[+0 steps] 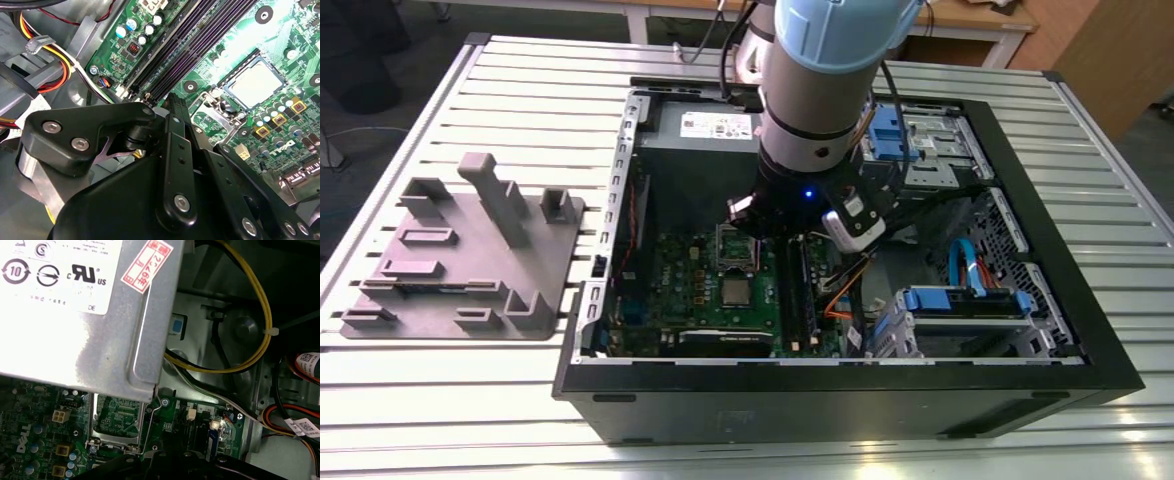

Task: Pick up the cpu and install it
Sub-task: 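Close the cpu cover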

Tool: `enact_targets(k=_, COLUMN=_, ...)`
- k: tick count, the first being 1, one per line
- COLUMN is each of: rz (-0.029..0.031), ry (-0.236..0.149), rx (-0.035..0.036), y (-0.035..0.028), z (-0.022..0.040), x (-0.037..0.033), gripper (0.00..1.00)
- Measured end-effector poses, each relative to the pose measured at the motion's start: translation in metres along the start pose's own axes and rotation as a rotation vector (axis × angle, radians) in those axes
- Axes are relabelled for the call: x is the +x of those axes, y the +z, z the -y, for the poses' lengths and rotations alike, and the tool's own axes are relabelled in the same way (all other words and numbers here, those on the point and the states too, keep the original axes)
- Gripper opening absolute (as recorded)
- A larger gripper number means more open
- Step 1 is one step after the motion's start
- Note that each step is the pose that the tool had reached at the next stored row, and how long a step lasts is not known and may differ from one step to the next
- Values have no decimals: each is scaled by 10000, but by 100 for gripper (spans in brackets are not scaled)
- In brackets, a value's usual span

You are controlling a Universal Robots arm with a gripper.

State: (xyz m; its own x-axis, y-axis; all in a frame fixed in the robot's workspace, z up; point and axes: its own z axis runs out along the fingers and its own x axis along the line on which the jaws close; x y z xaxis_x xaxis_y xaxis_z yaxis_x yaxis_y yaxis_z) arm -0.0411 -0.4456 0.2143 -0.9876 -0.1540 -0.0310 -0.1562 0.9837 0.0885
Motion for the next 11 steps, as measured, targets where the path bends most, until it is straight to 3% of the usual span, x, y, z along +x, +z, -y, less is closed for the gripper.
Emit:
enact_targets(k=6, rz=-3, ry=-39, rx=-2, y=19, z=-1, x=-1, gripper=11)
enact_targets(k=11, rz=-21, ry=-235, rx=-8, y=55, z=-42, x=-6, gripper=11)
